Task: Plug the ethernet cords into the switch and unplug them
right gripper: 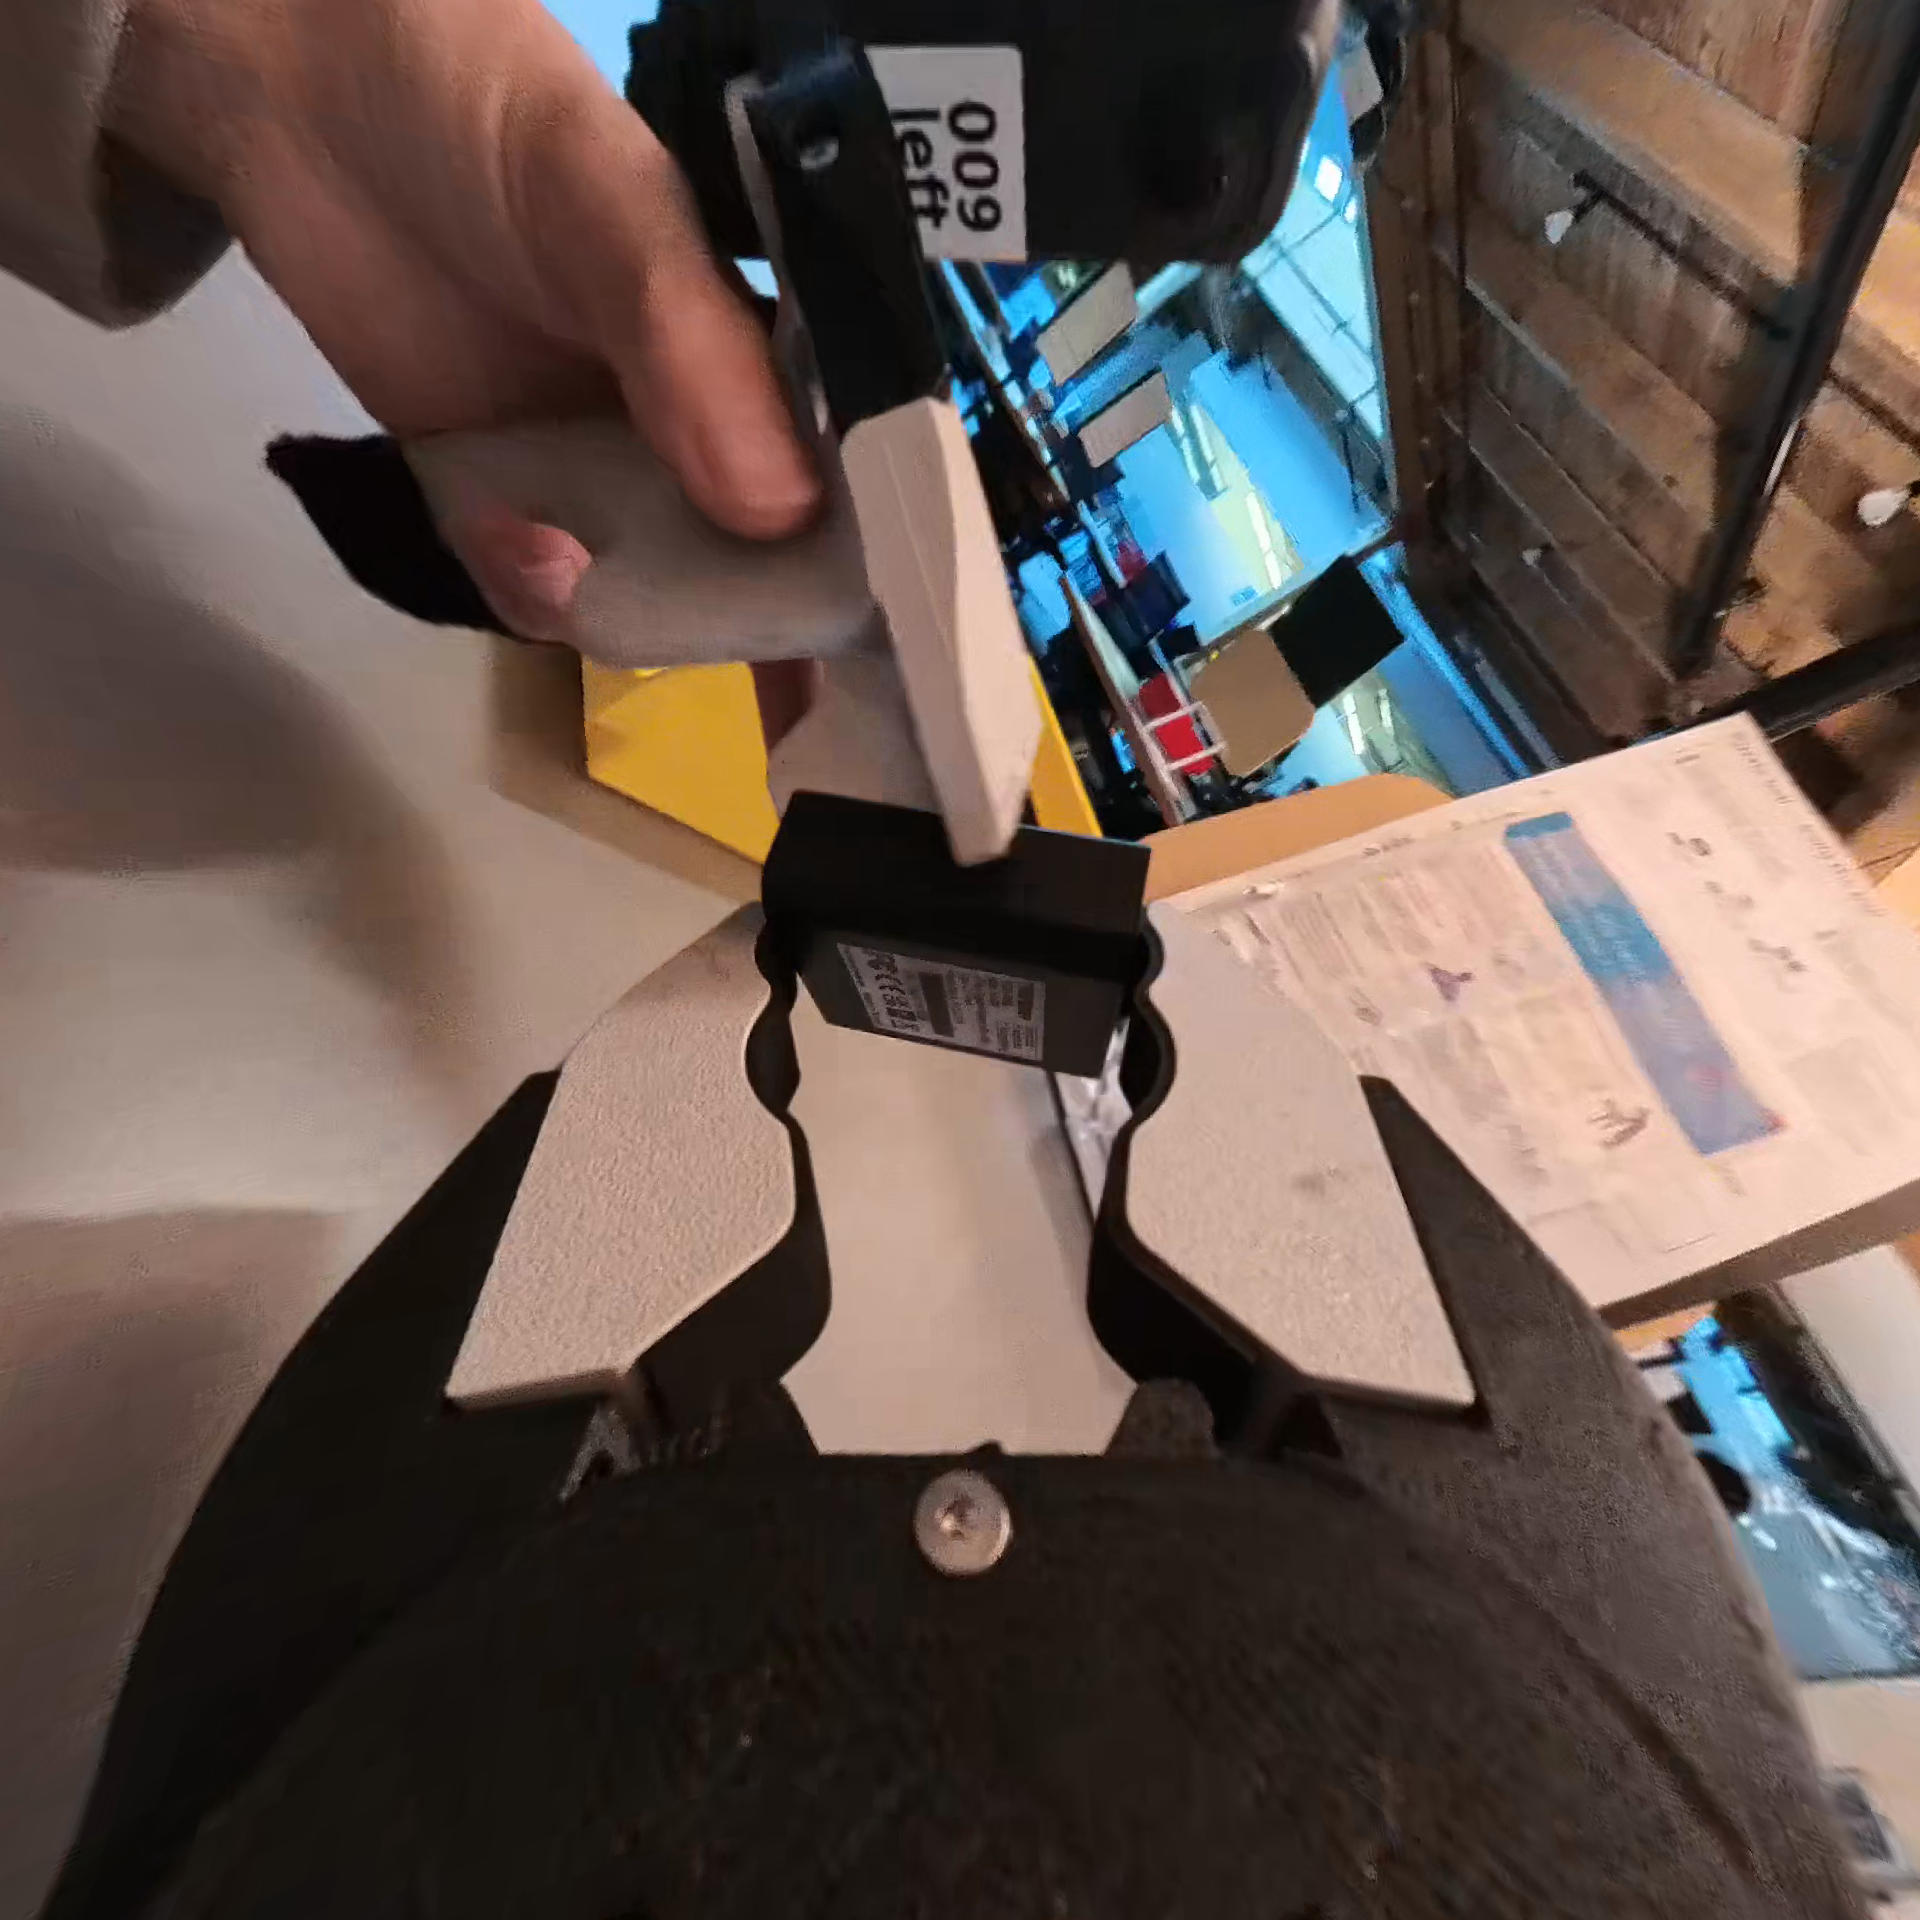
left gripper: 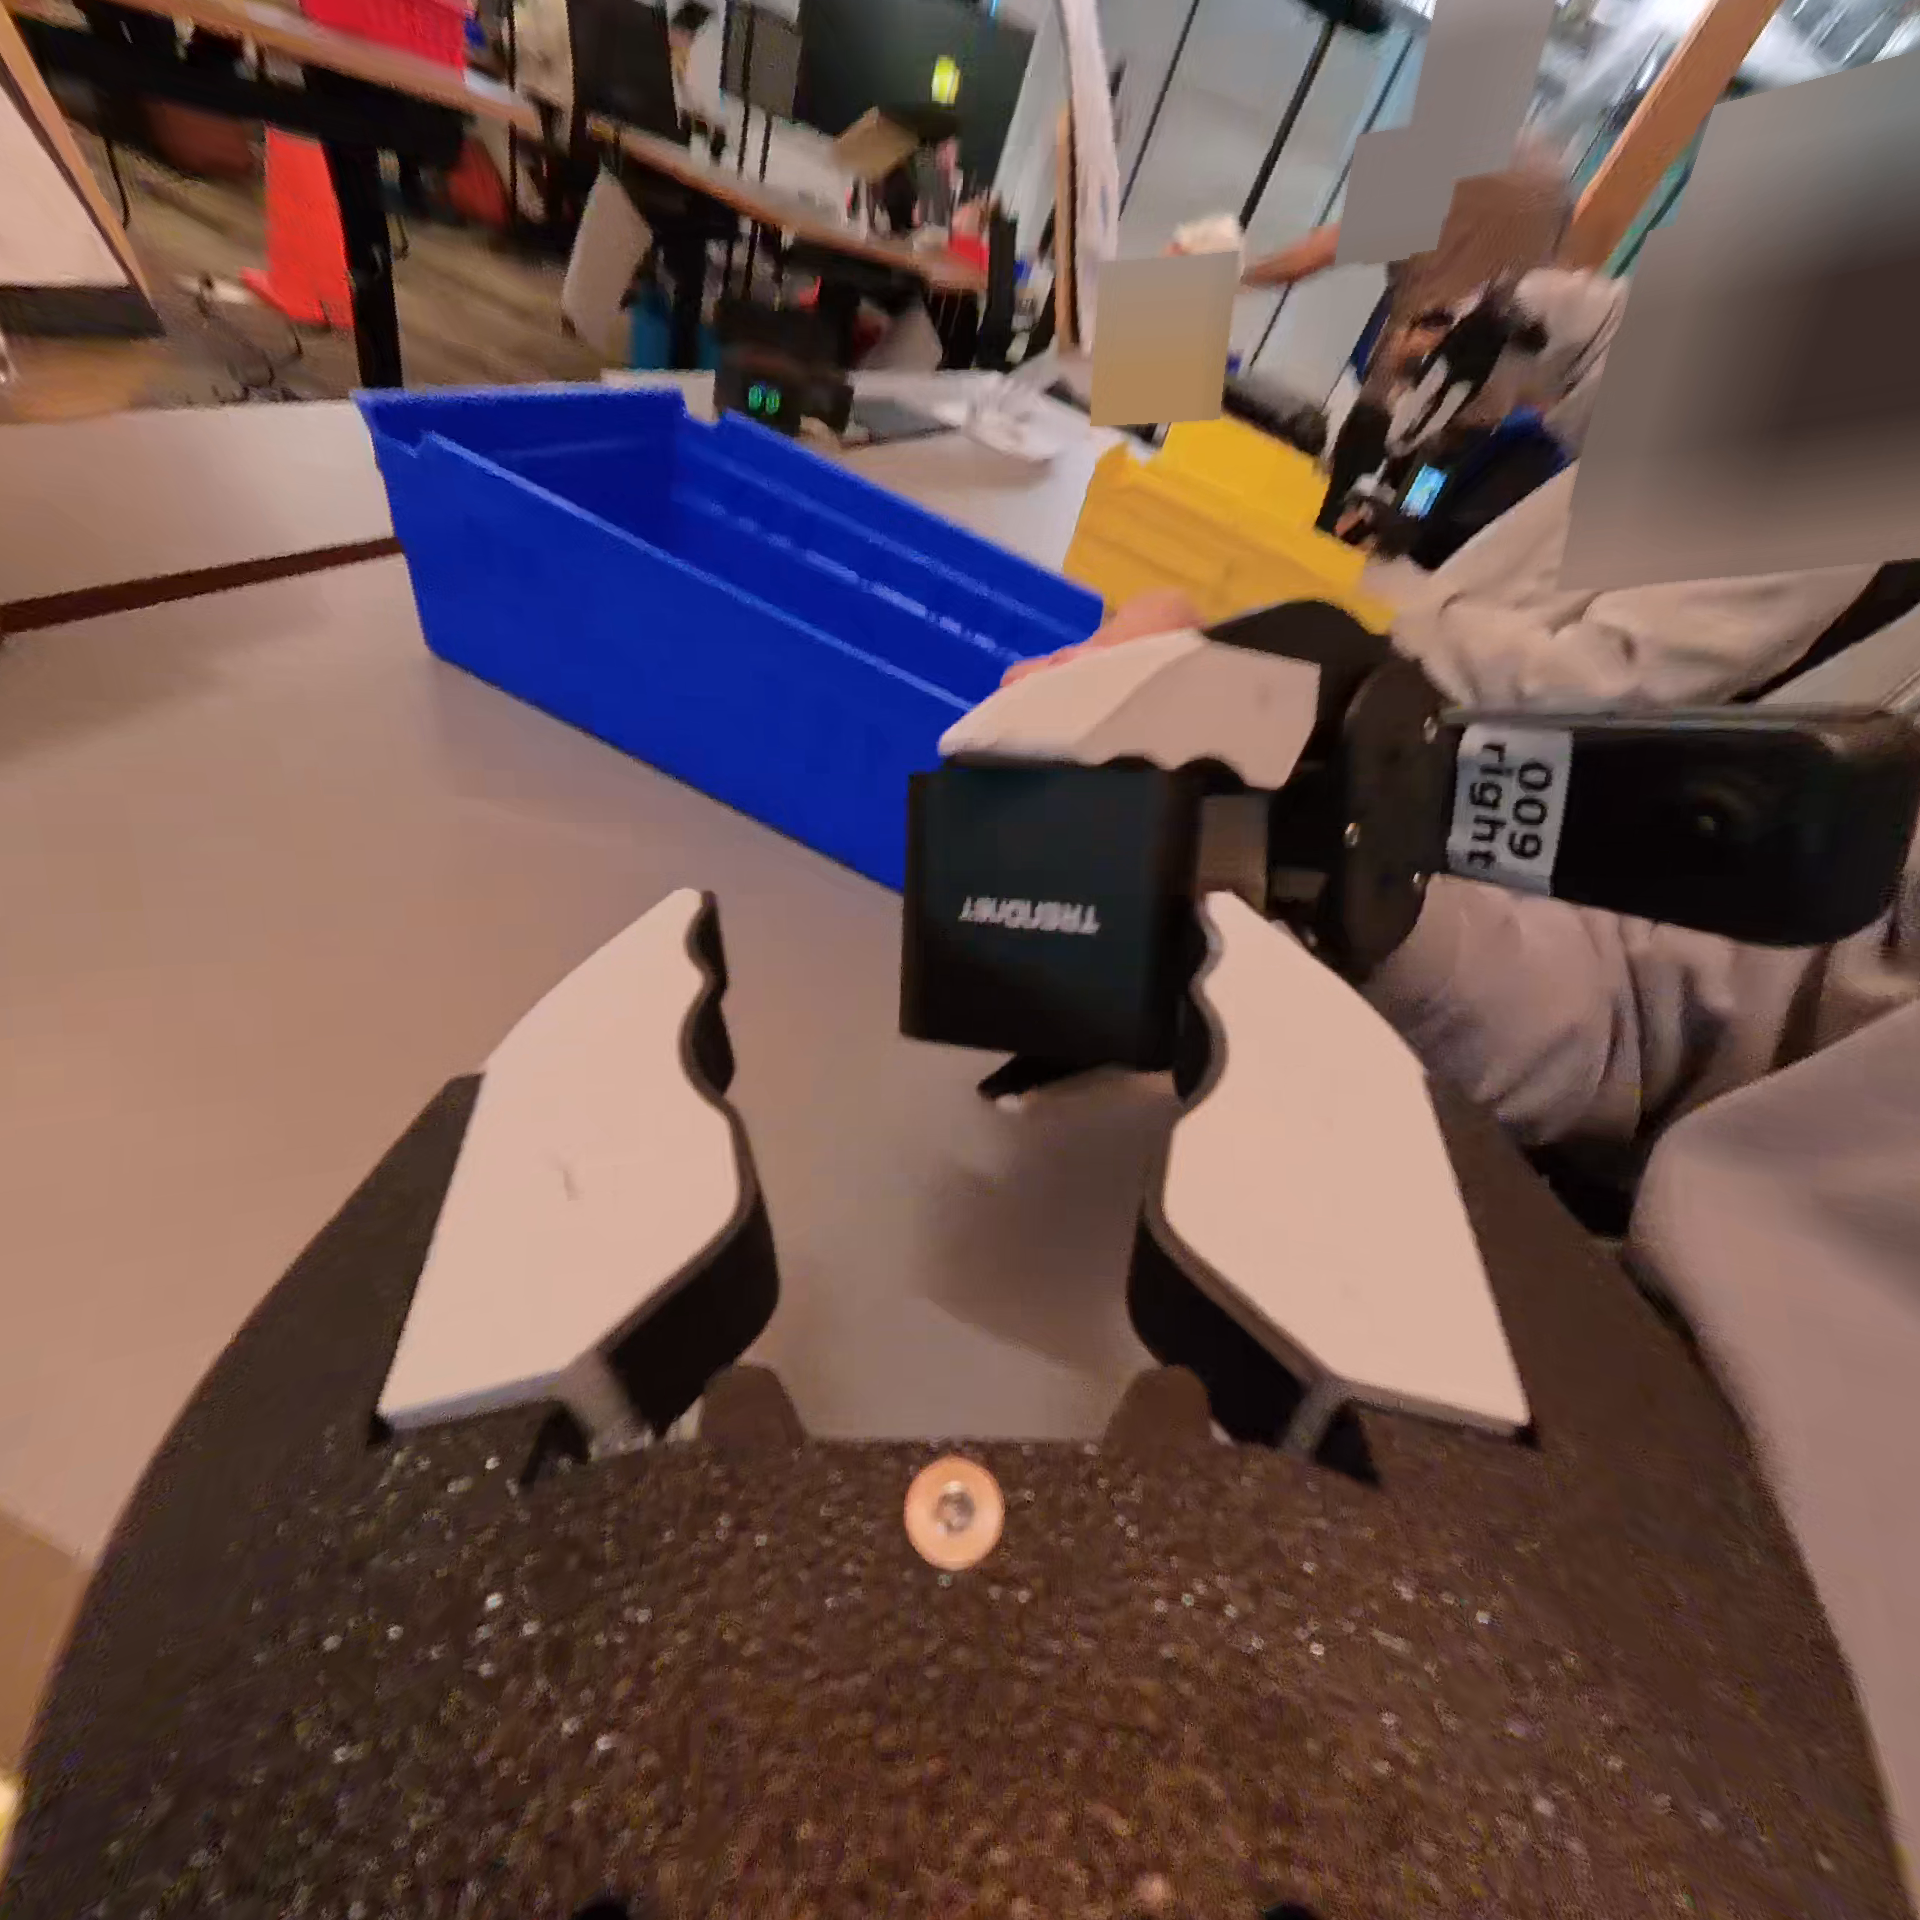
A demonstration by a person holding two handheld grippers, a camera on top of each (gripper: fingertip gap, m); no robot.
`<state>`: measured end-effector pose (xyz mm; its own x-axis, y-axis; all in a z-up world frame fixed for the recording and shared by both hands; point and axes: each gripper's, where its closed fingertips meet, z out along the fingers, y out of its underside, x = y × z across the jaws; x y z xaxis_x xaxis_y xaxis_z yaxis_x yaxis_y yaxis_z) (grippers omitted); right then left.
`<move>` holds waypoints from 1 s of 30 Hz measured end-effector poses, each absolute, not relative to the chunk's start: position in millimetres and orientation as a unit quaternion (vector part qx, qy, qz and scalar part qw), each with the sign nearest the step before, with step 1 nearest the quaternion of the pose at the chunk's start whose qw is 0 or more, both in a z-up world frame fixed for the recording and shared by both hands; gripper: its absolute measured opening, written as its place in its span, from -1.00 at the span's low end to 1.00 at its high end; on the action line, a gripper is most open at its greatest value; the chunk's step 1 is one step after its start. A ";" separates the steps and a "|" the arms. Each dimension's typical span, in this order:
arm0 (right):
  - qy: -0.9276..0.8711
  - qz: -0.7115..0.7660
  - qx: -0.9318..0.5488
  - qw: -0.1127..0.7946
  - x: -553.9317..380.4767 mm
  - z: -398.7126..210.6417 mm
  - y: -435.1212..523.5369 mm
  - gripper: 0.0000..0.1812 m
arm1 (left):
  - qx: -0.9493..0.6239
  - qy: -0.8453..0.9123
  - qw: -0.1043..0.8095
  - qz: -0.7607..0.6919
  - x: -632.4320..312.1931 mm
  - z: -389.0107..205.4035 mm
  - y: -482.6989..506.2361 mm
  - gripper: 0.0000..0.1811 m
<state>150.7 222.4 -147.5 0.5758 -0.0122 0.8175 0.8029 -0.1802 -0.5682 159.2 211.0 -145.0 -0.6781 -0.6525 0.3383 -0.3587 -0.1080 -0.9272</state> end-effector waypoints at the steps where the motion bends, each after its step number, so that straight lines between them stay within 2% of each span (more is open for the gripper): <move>1: -0.290 -0.357 -0.666 0.587 147.7 -142.9 221.5 -0.33 | -0.384 0.667 0.103 -0.629 155.9 -148.0 209.5 -0.01; 5: -0.214 -0.273 -0.619 0.705 137.9 -114.8 216.2 -0.33 | -0.366 0.632 -0.058 -0.680 135.5 -146.3 188.9 0.06; 8: -0.189 -0.249 -0.609 0.729 140.1 -108.9 212.8 -0.33 | -0.356 0.562 -0.178 -0.725 128.9 -133.5 179.4 -0.17; 9: -0.193 -0.255 -0.614 0.721 141.3 -111.7 213.3 -0.34 | -0.345 0.563 -0.186 -0.728 126.6 -133.5 177.1 -0.26; 14: -0.201 -0.251 -0.635 0.702 148.9 -124.4 213.1 -0.34 | -0.361 0.566 -0.108 -0.733 138.0 -132.5 183.0 -0.19; 16: -0.203 -0.275 -0.631 0.697 150.7 -126.2 213.5 -0.34 | -0.366 0.556 -0.127 -0.735 136.3 -129.0 182.8 -0.19; 18: -0.221 -0.252 -0.631 0.700 141.8 -129.1 215.6 -0.34 | -0.368 0.559 -0.157 -0.726 132.8 -134.3 180.4 -0.28; 23: -0.259 -0.114 -0.600 0.748 108.8 -125.1 209.6 -0.34 | -0.308 0.445 -0.337 -0.770 114.4 -114.5 183.5 -0.36; 25: -0.260 -0.069 -0.586 0.764 103.5 -120.5 204.6 -0.33 | -0.305 0.462 -0.343 -0.759 110.6 -120.3 178.7 -0.60; 26: -0.255 -0.056 -0.579 0.772 103.5 -116.8 202.0 -0.33 | -0.301 0.465 -0.354 -0.754 107.3 -120.4 176.3 -0.65; 28: -0.264 -0.049 -0.571 0.776 102.6 -113.1 197.4 -0.33 | -0.299 0.465 -0.361 -0.751 105.2 -117.9 172.7 -0.68; 30: -0.275 -0.054 -0.577 0.767 105.2 -112.7 194.1 -0.34 | -0.300 0.479 -0.315 -0.762 108.8 -115.3 170.1 -0.69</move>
<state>105.2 194.1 -112.7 0.8425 0.2347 0.4848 0.4010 0.3276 -0.8555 108.8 170.1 -115.3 -0.6216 0.1919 0.7594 -0.7676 -0.3425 -0.5417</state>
